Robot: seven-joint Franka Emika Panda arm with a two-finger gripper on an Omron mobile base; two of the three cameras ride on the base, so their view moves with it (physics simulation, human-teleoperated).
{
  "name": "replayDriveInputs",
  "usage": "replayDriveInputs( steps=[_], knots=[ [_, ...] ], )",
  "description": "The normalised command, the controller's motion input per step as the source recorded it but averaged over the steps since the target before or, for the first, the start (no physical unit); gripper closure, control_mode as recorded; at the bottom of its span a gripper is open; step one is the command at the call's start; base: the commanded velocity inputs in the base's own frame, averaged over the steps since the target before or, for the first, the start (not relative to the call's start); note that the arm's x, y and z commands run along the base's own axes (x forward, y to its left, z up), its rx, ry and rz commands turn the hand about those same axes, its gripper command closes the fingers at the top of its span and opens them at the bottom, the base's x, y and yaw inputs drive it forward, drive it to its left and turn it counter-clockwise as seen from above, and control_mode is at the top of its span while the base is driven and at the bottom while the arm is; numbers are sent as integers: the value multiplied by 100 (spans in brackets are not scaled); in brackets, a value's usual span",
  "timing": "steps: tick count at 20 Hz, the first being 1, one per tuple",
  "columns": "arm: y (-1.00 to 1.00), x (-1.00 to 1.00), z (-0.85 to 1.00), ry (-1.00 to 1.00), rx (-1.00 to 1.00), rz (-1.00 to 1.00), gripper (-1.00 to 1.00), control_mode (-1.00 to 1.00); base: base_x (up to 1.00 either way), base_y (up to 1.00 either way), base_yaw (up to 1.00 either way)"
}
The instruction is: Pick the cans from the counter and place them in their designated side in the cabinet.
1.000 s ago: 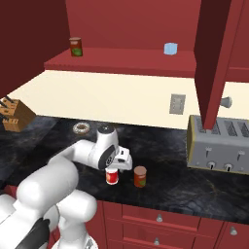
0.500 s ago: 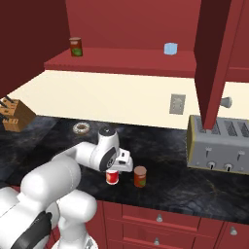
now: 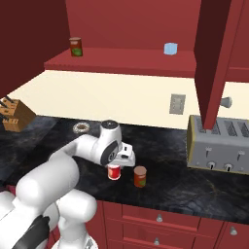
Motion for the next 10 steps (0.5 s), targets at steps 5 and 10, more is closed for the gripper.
replayDriveInputs(
  steps=[5,10],
  knots=[
    [0,-4,47,-1,0,0,100,-100,0,0,0],
    [0,-8,41,-5,0,2,100,-100,0,0,0]
  ],
)
